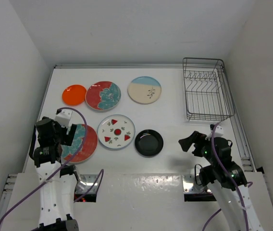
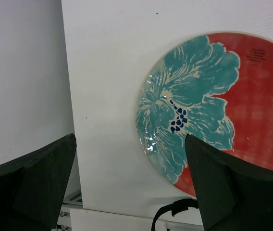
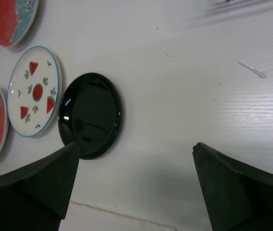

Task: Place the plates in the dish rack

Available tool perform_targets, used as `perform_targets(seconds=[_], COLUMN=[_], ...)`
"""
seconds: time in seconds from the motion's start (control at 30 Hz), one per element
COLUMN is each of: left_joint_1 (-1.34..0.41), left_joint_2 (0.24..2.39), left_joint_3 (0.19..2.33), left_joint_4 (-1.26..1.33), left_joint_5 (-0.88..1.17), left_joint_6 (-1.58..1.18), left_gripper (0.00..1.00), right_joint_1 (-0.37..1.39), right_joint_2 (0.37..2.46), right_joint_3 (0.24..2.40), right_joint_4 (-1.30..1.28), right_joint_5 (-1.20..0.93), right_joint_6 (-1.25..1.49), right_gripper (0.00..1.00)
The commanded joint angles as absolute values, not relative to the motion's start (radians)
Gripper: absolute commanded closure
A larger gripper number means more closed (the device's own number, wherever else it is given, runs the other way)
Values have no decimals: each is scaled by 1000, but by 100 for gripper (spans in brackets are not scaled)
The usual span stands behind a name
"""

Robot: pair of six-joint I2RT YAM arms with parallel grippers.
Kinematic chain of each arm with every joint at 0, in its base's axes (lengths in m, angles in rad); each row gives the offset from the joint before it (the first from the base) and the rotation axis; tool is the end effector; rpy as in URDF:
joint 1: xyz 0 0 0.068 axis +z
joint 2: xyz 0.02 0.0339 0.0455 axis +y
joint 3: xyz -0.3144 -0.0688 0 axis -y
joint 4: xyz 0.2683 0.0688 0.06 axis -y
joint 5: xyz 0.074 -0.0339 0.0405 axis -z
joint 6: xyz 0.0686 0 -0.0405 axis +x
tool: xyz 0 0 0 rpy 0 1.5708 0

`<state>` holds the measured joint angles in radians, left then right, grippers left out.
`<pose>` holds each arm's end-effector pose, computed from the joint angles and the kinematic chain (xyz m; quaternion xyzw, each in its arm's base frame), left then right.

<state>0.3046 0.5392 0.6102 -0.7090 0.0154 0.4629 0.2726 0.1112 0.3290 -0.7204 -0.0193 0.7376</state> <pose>0.1225 0.0374 0.2689 0.0741 0.8901 0.1620 0.4195 0.0781 0.0232 0.1963 0.1935 0.8387 0.2536 0.4415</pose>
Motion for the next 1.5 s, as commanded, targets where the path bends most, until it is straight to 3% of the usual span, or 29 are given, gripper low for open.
perform_targets(seconds=[0.0, 0.23, 0.47, 0.53, 0.57, 0.6, 0.67, 0.7, 0.8, 0.87, 1.0, 1.47], left_joint_1=[310, 310, 261, 214, 180, 125, 66, 66, 162, 254, 380, 632], left_joint_2=[525, 604, 1013, 1198, 1259, 1319, 1461, 1494, 1557, 1625, 1739, 1810], left_joint_3=[606, 832, 1319, 1476, 1521, 1557, 1594, 1579, 1471, 1407, 1396, 1097], left_joint_4=[-689, -845, -1176, -1241, -1261, -1270, -1270, -1250, -1168, -1137, -1135, -974], left_joint_5=[31, 176, 414, 370, 329, 217, 79, -17, 47, 127, 241, 288], left_joint_6=[468, 512, 705, 706, 686, 660, 632, 621, 647, 647, 605, 650], left_gripper=[0, 0, 2, 13, 22, 38, 48, 45, 22, 20, 10, 12], right_joint_1=[275, 273, 272, 273, 272, 275, 273, 272, 273, 278, 305, 345], right_joint_2=[117, 188, 459, 533, 611, 694, 817, 892, 1061, 1092, 1080, 1074], right_joint_3=[353, 357, 423, 487, 518, 573, 711, 742, 857, 896, 870, 833], right_joint_4=[-718, -684, -447, -399, -390, -391, -446, -481, -514, -483, -407, -321], right_joint_5=[-21, -29, -174, -209, -216, -233, -221, -213, -221, -270, -293, -304], right_joint_6=[753, 750, 629, 624, 618, 586, 531, 500, 476, 495, 489, 519], right_gripper=[0, 0, 2, 14, 32, 41, 54, 51, 27, 17, 15, 13])
